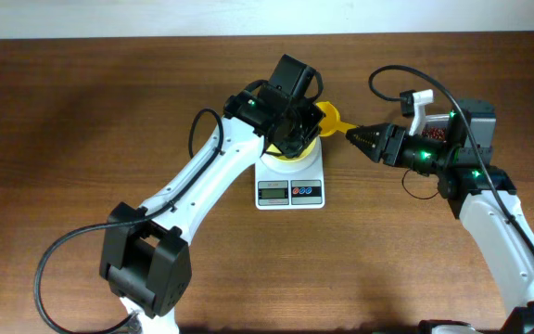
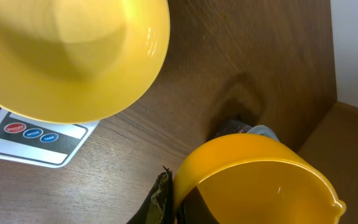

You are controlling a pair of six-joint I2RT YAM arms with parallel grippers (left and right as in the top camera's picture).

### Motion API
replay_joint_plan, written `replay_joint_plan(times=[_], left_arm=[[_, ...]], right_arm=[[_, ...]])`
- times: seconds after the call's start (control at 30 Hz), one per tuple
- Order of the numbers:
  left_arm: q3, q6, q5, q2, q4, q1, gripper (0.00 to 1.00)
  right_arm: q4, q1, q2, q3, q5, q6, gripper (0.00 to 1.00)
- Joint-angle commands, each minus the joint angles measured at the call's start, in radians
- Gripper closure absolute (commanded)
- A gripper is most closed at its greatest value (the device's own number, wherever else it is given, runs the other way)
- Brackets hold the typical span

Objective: Scoop item into bowl and weigh 50g on scale
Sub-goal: 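Move the right gripper to the scoop cup and grasp its rim, then open the left gripper, releasing the scoop to the right gripper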

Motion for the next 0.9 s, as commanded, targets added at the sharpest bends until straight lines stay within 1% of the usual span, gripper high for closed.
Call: replay_joint_plan(times=[0.0,0.03,0.27,0.4,0.63,0.87], left_arm=[[0.02,-0.013,0.015,-0.028,0.002,-0.003,1.0],[0.02,-0.013,0.015,-0.028,0.001,-0.003,1.0],[0.02,-0.013,0.015,-0.028,-0.006,-0.003,1.0],[0.02,-0.013,0.015,-0.028,-0.006,-0.003,1.0],[0.02,-0.013,0.015,-0.028,-0.005,-0.005,1.0],[0.02,-0.021,0.014,-0.028,0.021,-0.039,1.0]], right_arm=[[0.003,0.007,0.002,0.012,0.009,-0.008,0.52],[0.003,0.007,0.002,0.012,0.016,-0.008,0.54],[0.045,0.007,0.002,0.012,0.037,-0.007,0.56],[0.055,0.007,0.002,0.012,0.037,-0.007,0.6],[0.055,0.007,0.002,0.013,0.034,-0.007,0.6],[0.052,0.007,0.002,0.013,0.034,-0.007,0.6]])
